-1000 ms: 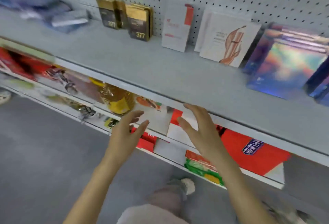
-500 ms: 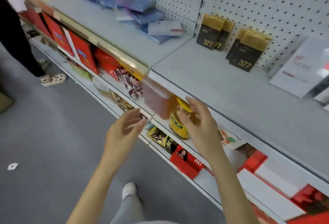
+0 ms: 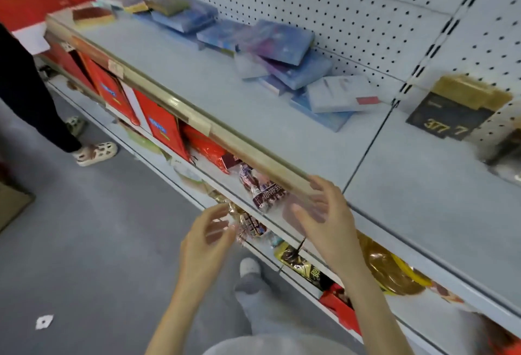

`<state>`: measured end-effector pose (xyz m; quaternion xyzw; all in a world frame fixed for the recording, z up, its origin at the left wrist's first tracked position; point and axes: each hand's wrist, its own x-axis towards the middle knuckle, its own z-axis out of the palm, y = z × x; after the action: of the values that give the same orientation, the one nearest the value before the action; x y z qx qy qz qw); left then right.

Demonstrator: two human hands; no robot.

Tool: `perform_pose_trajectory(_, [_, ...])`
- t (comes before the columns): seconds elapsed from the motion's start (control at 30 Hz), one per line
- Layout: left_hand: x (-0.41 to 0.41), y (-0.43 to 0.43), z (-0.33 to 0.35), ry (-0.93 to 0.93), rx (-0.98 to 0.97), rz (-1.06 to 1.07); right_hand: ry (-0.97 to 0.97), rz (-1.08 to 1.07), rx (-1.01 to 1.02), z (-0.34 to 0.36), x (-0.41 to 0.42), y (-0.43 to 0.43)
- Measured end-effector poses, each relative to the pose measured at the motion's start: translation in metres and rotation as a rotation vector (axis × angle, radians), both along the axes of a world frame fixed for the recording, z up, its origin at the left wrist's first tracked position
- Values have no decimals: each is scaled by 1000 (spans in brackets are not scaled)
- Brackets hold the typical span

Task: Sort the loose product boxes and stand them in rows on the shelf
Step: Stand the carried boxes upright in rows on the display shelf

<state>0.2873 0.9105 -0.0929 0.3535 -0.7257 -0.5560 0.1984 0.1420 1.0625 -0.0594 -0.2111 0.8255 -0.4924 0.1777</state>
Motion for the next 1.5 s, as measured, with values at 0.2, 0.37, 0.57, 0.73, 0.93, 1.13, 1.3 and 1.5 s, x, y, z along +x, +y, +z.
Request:
perform_pose_trajectory(0.2, [-88,-85,4,18,-23,-69,9,-133,-89,-9,-86,-90])
perform_pose_trajectory(0.37, [-155,-156,25,47,-50,-105,-72,-333,-228,-3,-154,-153])
perform_pose_trajectory(0.57, [-224,-232,30,42,-30,-173,-106,-567,-305,7,-214,-206])
perform_pose_trajectory(0.73, [-280,-281,43,62,-73,-328,-12,-711,-198,12,-254,-244])
perform_pose_trajectory(0.93, [-309,-327,54,68,-36,-468,-381,-855,-517,20,-269,-274])
perform_pose_trajectory(1.13, [-314,-346,57,39,380,-500,-728,-654,-948,40,-210,-309])
perform_pose_trajectory(1.3, [-316,-358,59,97,614,-570,-802,-607,-944,27,-160,-358])
perform_pose_trajectory(1.5, [-310,-369,55,185,769,-443,-651,-484,-558,27,-138,-369])
